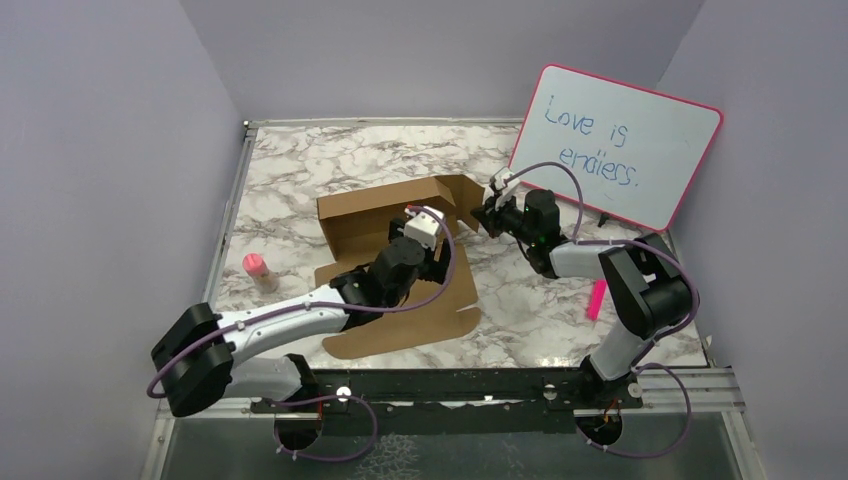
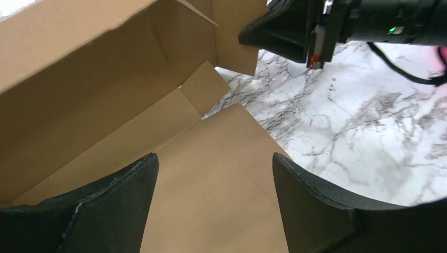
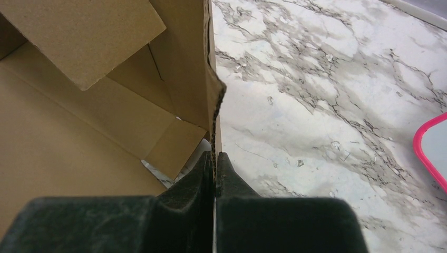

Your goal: Fold the paper box

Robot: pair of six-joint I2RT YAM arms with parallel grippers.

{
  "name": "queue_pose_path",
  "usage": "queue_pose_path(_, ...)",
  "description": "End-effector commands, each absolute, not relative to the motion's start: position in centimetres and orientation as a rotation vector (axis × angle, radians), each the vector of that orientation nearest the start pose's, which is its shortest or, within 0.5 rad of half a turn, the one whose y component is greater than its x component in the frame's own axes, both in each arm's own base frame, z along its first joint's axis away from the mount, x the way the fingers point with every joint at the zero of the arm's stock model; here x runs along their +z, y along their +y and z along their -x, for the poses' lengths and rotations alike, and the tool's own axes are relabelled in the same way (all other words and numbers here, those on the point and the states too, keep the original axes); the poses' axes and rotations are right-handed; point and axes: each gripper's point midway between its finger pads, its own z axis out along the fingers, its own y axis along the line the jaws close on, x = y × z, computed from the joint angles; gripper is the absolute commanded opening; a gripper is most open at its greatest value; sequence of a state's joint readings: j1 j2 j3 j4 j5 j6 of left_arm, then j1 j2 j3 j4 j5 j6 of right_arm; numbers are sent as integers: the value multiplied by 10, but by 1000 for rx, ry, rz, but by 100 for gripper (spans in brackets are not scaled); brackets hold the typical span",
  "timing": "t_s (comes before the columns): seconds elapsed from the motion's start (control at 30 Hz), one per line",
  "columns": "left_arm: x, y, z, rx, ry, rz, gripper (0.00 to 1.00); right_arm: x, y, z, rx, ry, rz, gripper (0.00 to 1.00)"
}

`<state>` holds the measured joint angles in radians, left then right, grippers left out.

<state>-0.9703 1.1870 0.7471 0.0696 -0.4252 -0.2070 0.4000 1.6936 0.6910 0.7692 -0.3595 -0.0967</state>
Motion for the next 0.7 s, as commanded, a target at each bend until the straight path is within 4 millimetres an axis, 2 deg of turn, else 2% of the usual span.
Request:
queue_pose_path(0.0,185,-280,-284,-355,1744,-264,81,121,234,-399,546,1632,670,2)
queue_pose_path(0.2,133,-293,-302,-281,1752,-247,84,120,236,-398,554,1637,673,2)
queue_pose_path(0.4,94,-299,-317,-211,1744,-224,88,121,237,-395,565,1632,674,2)
queue_pose_path(0.5,79,-300,-326,-155,1741,-202,91,120,238,-394,573,1631,678,1)
queue_pose_path(0.67,71,-307,-341,-147,1714,-175,93,118,239,-393,576,1635,686,1)
